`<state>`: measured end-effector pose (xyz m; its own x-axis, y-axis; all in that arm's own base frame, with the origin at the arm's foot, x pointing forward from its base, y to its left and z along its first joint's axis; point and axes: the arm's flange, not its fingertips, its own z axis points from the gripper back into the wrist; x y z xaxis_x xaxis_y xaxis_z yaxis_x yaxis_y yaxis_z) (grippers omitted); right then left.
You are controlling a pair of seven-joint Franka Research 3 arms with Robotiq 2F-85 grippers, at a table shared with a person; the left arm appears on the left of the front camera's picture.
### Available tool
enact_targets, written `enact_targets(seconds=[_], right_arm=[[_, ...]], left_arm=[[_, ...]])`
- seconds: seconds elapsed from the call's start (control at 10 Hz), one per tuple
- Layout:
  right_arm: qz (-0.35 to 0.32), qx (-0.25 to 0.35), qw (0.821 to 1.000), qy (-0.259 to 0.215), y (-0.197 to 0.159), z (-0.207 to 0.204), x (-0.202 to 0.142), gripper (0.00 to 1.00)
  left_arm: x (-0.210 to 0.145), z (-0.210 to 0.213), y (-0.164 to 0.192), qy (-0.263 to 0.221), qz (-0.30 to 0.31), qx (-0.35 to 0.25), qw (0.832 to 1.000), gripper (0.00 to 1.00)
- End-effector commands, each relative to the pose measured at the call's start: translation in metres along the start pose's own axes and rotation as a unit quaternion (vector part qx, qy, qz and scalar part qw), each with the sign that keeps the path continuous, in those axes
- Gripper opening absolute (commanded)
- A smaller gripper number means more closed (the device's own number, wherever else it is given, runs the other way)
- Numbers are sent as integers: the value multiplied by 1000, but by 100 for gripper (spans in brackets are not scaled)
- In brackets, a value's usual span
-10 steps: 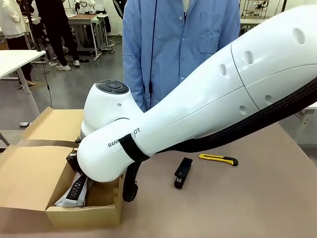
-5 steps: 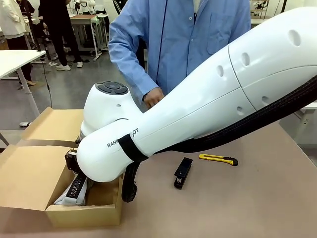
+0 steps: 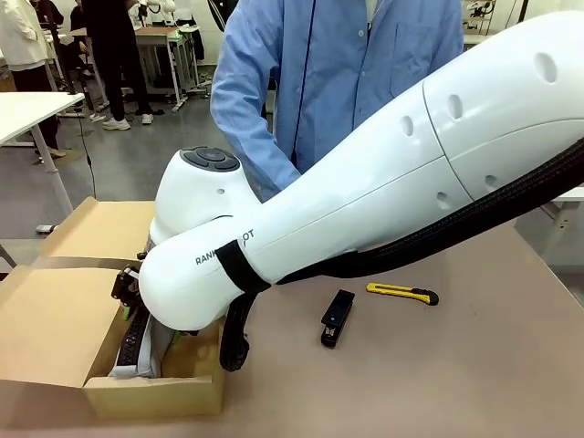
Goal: Place items inside the box.
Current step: Pick up a Pencil pouch or Stapler and place it inside the Mailer Box closest to the robot.
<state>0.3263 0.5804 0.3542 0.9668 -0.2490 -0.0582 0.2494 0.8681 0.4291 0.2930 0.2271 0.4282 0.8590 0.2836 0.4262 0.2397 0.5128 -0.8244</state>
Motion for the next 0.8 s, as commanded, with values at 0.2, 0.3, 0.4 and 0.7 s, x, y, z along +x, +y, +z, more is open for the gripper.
enact_targets(seconds=[0.2, 0.3, 0.4, 0.7], right_arm=[[8, 39, 999, 19, -11, 21, -2, 100], [9, 37, 999, 19, -11, 20, -2, 100], [9, 36, 999, 19, -12, 21, -2, 100], [58, 57, 994, 79, -29, 75, -18, 100]], left_arm=[[1, 0, -1, -10, -9, -10, 1000, 100], [1, 0, -1, -10, -9, -10, 1000, 100], [1, 0, -1, -10, -9, -10, 1000, 100], [1, 0, -1, -10, -9, -10, 1000, 100]])
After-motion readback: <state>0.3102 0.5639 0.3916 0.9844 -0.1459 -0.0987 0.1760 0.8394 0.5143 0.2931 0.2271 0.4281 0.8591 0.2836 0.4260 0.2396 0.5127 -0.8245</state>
